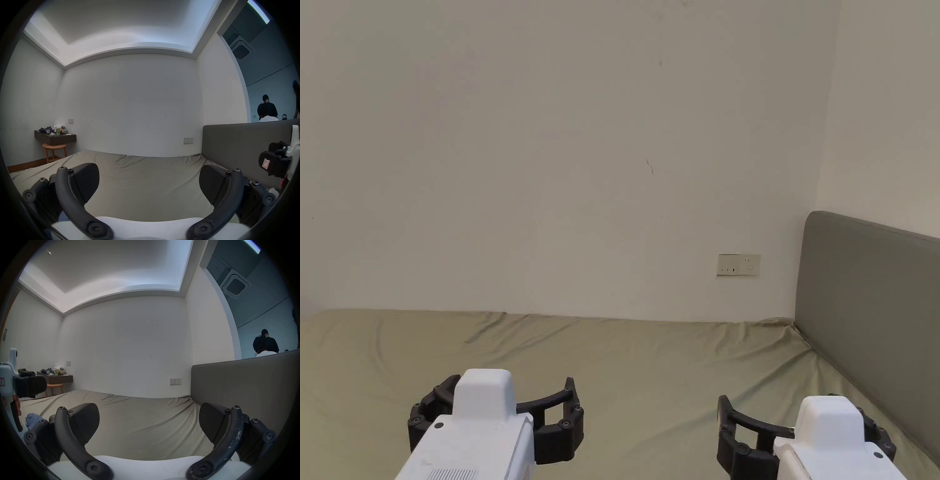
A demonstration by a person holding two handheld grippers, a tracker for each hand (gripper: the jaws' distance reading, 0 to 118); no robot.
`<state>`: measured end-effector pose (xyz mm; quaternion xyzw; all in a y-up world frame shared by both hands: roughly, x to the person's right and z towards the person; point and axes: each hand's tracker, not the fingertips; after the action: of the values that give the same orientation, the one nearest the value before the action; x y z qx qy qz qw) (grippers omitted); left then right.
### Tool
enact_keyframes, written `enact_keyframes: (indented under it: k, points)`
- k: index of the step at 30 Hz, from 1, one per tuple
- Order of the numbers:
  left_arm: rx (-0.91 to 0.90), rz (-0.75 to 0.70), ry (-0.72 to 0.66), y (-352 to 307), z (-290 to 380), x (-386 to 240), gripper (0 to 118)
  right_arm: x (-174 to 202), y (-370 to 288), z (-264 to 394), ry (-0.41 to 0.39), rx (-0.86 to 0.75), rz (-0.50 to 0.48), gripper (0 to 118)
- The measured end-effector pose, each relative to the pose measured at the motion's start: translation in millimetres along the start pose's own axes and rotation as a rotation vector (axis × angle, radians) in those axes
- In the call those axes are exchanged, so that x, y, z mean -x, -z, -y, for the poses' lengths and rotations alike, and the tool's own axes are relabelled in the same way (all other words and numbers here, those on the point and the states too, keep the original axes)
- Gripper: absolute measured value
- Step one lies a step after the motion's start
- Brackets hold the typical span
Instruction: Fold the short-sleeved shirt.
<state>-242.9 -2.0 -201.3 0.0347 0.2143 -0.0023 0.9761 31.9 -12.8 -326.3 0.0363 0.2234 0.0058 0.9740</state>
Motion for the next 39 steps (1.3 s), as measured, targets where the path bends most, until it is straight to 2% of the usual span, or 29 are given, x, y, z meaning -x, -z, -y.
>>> enact_keyframes:
  k: [5, 26, 27, 28, 29, 30, 31, 32, 33, 36, 39]
  points:
    - [-0.004, 0.008, 0.016, -1, 2, -3, 118, -3, -1, 0, 0.029, -0.001, 0.004, 118]
    - [0.009, 0.003, 0.015, 0, 7, -3, 118, 0, -7, 5, 0.004, 0.005, 0.021, 118]
    - [0.009, 0.000, 0.014, 0, 7, -3, 112, 0, -8, 5, -0.005, 0.004, 0.022, 116]
    - [0.005, -0.002, 0.011, -1, 6, -4, 86, 1, -9, 4, -0.016, 0.003, 0.021, 96]
    - [0.000, 0.003, 0.012, -3, 7, -4, 51, 1, -10, 4, -0.026, 0.001, 0.024, 66]
    - [-0.011, 0.003, 0.013, -5, 7, -5, 11, 3, -12, 3, -0.039, -0.006, 0.029, 23]
    - [-0.022, -0.012, 0.018, -6, 7, -6, 0, 4, -13, 3, -0.064, -0.016, 0.044, 10]
    - [-0.025, -0.045, 0.026, -4, 6, -8, 1, 5, -12, 3, -0.086, -0.015, 0.095, 2]
    - [-0.018, -0.060, 0.019, -4, 7, -9, 1, 5, -12, 2, -0.090, -0.039, 0.141, 1]
    - [-0.014, -0.002, -0.014, -6, 3, -3, 0, -3, -15, -1, -0.037, -0.024, 0.062, 0]
    - [-0.020, -0.064, 0.031, -7, 3, -1, 0, 3, -14, -3, -0.086, -0.040, 0.108, 0]
